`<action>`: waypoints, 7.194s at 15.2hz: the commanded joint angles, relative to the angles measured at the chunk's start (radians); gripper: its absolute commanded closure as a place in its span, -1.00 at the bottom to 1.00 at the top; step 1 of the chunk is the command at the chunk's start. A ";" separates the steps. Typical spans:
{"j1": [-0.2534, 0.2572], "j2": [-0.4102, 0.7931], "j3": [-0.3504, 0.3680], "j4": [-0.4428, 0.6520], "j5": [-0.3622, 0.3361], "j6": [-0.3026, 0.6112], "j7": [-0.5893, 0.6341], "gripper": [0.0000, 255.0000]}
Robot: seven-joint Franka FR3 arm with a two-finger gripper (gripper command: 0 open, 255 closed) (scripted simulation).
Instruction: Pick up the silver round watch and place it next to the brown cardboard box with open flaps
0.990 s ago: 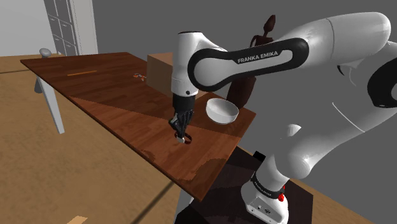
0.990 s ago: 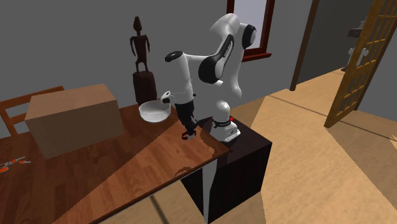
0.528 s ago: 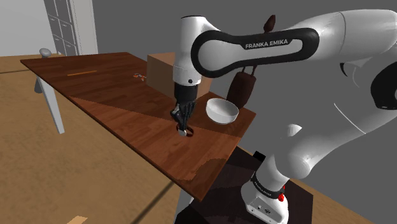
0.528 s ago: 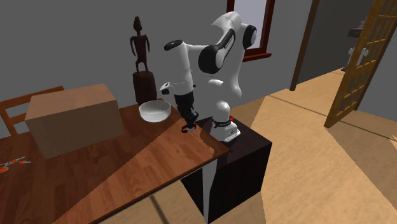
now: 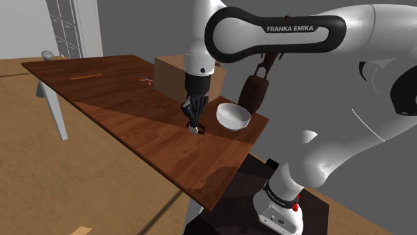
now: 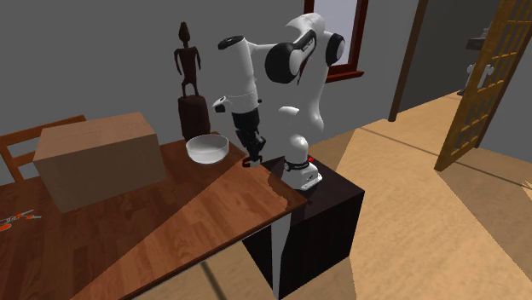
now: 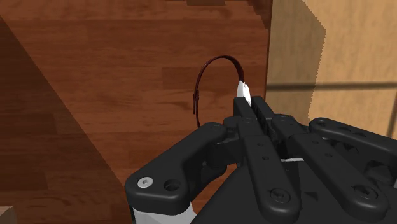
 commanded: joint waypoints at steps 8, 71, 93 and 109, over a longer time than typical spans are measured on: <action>-0.003 -0.001 -0.010 0.122 -0.007 -0.122 0.013 1.00; -0.238 0.475 -0.311 0.501 -0.196 -0.066 -0.481 1.00; -0.238 0.531 -0.311 0.275 -0.196 0.217 -0.483 1.00; -0.238 0.565 -0.312 0.231 -0.195 0.295 -0.484 -1.00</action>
